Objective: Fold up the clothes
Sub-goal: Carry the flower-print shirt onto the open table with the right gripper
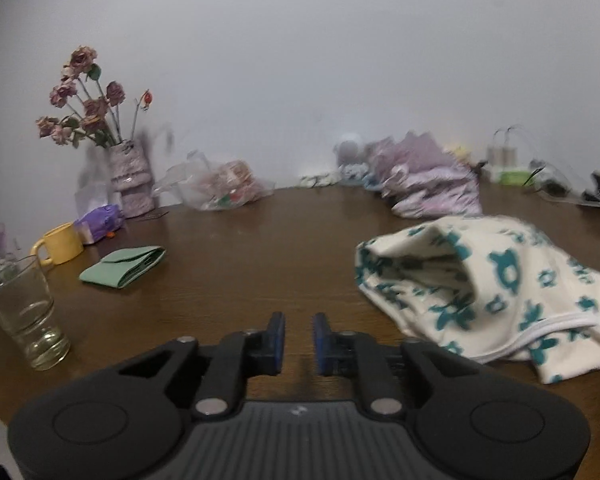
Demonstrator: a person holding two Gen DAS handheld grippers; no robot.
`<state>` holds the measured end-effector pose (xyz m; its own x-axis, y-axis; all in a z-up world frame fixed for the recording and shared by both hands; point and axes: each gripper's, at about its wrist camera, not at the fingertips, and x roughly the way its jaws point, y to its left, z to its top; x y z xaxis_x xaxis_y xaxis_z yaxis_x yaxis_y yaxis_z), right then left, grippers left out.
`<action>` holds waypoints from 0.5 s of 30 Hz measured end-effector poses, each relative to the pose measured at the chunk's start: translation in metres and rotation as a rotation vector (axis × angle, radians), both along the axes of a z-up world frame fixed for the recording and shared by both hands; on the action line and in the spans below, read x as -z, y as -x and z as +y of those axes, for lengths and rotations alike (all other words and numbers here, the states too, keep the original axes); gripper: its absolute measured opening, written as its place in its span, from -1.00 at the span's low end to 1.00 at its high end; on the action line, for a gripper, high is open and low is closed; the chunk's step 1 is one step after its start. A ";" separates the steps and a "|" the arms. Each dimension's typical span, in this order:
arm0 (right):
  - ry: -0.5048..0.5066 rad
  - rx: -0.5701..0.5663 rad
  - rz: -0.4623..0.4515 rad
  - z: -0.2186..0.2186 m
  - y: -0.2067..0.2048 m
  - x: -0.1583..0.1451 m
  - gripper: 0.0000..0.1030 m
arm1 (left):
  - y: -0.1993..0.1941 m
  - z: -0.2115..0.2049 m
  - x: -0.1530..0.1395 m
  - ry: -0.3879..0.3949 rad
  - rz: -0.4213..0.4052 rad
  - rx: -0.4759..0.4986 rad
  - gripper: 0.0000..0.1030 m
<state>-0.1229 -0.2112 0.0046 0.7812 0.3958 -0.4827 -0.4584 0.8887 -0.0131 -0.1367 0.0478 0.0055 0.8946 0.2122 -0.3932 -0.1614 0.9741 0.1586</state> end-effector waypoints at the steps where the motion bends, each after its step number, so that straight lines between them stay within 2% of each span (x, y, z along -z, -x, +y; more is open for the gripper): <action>1: 0.006 -0.003 -0.020 0.001 0.003 -0.001 -0.77 | 0.004 -0.005 0.000 -0.015 -0.006 0.037 -0.40; 2: 0.016 -0.018 -0.044 0.003 0.007 -0.002 -0.65 | 0.008 -0.012 0.002 -0.045 -0.014 0.078 -0.18; 3: 0.036 -0.045 -0.069 0.006 0.012 -0.003 -0.54 | 0.012 -0.019 0.004 -0.075 -0.022 0.119 -0.04; 4: 0.060 -0.074 -0.094 0.010 0.015 -0.005 -0.30 | 0.016 -0.026 0.006 -0.105 -0.030 0.161 -0.02; 5: 0.086 -0.096 -0.112 0.015 0.018 -0.005 -0.21 | 0.020 -0.035 0.007 -0.133 -0.040 0.209 0.00; 8: 0.150 -0.099 -0.134 0.025 0.016 -0.006 -0.18 | 0.025 -0.058 0.012 -0.186 -0.047 0.294 0.09; 11: 0.152 -0.065 -0.133 0.024 0.014 -0.009 -0.18 | 0.018 -0.075 0.019 -0.259 -0.043 0.298 0.09; 13: 0.205 -0.039 -0.148 0.025 0.012 -0.007 -0.18 | 0.015 -0.082 0.024 -0.294 -0.027 0.311 0.09; 15: 0.250 -0.027 -0.145 0.025 0.009 -0.002 -0.18 | 0.014 -0.086 0.027 -0.293 -0.011 0.329 0.09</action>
